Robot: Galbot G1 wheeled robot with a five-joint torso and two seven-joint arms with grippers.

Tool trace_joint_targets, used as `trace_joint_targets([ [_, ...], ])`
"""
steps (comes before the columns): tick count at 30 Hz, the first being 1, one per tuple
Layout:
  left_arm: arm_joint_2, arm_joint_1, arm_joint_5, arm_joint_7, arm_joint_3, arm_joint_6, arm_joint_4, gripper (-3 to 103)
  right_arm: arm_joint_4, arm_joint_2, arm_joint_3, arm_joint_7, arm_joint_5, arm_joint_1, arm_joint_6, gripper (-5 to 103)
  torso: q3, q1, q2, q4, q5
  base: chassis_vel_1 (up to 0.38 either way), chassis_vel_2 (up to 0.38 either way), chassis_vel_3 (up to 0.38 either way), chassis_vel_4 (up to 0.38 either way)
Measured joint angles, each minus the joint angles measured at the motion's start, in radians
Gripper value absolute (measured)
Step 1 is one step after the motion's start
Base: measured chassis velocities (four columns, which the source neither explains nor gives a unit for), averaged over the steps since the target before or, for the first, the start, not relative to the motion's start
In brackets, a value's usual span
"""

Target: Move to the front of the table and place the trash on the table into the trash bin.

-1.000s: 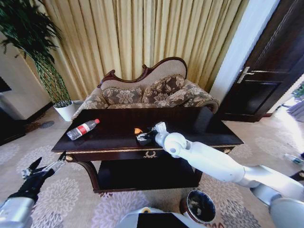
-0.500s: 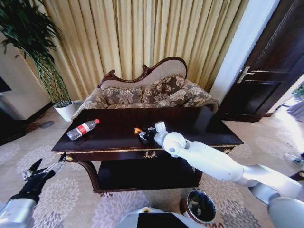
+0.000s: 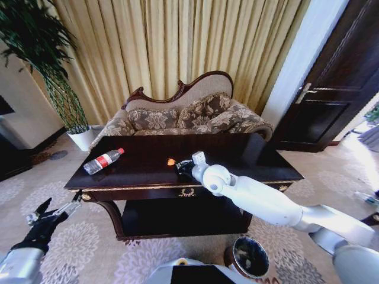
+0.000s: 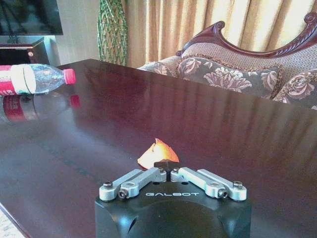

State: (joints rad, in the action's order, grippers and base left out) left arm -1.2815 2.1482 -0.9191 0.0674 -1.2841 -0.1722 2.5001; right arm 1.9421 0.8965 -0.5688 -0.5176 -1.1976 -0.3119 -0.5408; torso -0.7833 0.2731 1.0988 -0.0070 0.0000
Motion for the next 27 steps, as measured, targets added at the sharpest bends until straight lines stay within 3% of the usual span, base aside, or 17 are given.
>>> trace_joint_targets([
  [6,-0.001,0.000,0.000,0.000,0.003,0.001,0.000,100,0.014,-0.009,0.022,-0.001,-0.002,-0.019,0.001,-3,0.000,0.000,0.000,0.0000,0.0000,0.000,0.000,0.000,0.000],
  [9,0.000,-0.002,0.000,0.000,0.007,0.001,0.000,100,0.024,-0.018,0.038,0.005,-0.004,-0.031,0.003,13,0.000,0.000,0.000,-0.0001,0.0000,0.000,0.000,0.000,0.000],
  [12,0.001,-0.002,0.000,0.000,0.008,0.001,0.000,100,0.026,-0.024,0.040,0.009,-0.004,-0.034,0.005,18,0.000,0.000,0.000,-0.0001,0.0000,0.000,0.000,0.000,0.000],
  [21,-0.002,-0.003,0.000,0.000,0.008,0.001,0.000,100,0.021,-0.011,0.028,0.012,-0.011,-0.019,0.005,56,0.000,0.000,0.000,0.0000,0.0001,0.000,0.000,0.000,0.000],
  [23,-0.003,-0.003,0.000,0.000,0.007,0.003,0.000,100,0.018,-0.006,0.024,0.012,-0.012,-0.013,0.005,56,0.000,0.000,0.000,0.0000,0.0000,0.000,0.000,0.000,0.000],
  [25,-0.004,-0.002,0.002,0.000,0.005,0.014,0.000,100,0.005,0.015,0.008,0.008,-0.012,0.008,0.005,73,0.000,0.000,0.000,0.0002,-0.0001,0.000,0.000,0.000,0.000],
  [27,-0.004,-0.002,0.002,0.000,0.005,0.016,0.000,100,-0.001,0.023,0.003,0.006,-0.012,0.013,0.005,78,0.000,0.000,0.000,0.0001,-0.0001,0.000,0.000,0.000,0.000],
])
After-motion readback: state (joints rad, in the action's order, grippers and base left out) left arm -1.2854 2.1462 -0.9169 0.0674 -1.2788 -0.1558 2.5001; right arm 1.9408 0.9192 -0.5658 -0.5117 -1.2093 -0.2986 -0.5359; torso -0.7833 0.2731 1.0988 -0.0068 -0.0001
